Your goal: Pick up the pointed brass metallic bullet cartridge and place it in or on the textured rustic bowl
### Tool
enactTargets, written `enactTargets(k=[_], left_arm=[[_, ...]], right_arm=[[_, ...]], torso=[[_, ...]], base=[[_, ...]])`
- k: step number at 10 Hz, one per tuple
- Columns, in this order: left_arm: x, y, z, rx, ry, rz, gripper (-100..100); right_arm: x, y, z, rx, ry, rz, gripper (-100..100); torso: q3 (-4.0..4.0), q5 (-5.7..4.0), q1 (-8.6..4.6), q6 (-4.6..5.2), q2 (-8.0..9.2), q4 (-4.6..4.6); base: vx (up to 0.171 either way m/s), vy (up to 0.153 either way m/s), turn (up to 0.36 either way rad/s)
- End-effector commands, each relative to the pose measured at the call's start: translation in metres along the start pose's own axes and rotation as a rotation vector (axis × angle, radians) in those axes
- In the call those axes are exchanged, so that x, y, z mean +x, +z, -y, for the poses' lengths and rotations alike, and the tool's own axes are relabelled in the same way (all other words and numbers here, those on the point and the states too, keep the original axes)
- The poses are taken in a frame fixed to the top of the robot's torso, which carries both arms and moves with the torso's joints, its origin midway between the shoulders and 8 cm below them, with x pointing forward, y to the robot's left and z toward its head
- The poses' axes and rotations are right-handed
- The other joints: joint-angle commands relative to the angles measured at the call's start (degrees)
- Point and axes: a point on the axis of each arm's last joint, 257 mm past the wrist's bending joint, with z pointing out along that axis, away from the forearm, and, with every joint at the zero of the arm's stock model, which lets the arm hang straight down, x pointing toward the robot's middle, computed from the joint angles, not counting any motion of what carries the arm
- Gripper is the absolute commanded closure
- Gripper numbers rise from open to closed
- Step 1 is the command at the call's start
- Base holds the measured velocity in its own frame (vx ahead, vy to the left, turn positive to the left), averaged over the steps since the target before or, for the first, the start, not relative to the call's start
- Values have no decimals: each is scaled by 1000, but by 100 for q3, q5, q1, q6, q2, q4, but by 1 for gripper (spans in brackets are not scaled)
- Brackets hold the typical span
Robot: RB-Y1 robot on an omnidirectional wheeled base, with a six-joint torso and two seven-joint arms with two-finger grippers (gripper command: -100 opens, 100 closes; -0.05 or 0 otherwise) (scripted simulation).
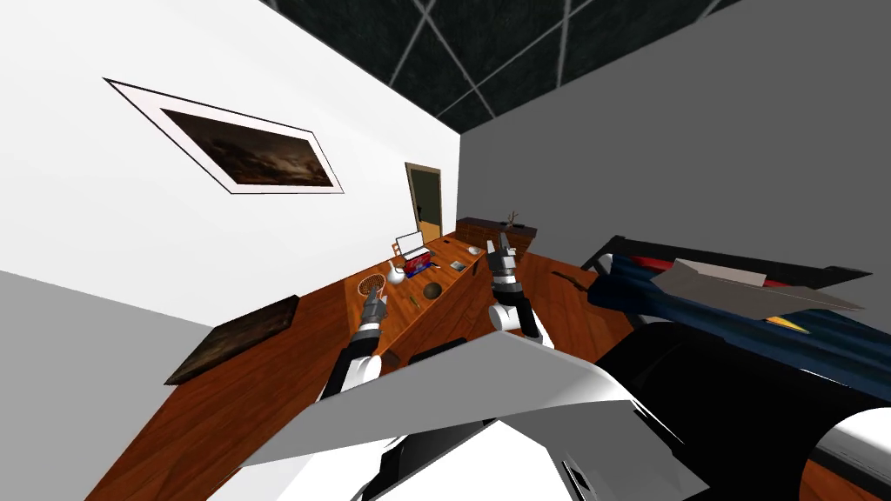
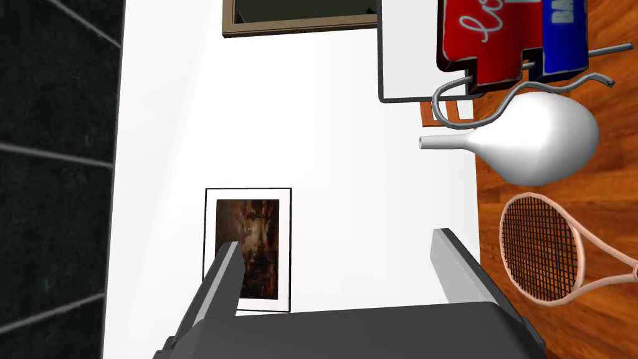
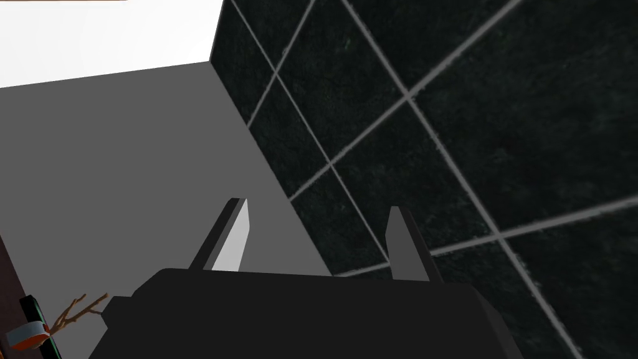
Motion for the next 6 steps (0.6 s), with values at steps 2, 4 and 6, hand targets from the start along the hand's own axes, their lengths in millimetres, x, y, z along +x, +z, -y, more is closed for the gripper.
enactTargets(k=[2, 4, 6], left_arm=[[2, 3, -37, -94, 5, -21, -100], [3, 1, -63, -159, 10, -35, -100], [3, -1, -88, -222, 17, -49, -100]], right_arm=[[0, 0, 0, 0, 0, 0, 0], [0, 0, 0, 0, 0, 0, 0], [0, 0, 0, 0, 0, 0, 0]], torso=[[0, 0, 1, -4, 1, 0], [-1, 0, -1, 1, -2, 0], [0, 0, 0, 0, -1, 0]], base=[[19, 1, -153], [24, 4, -233], [20, 6, -177]])
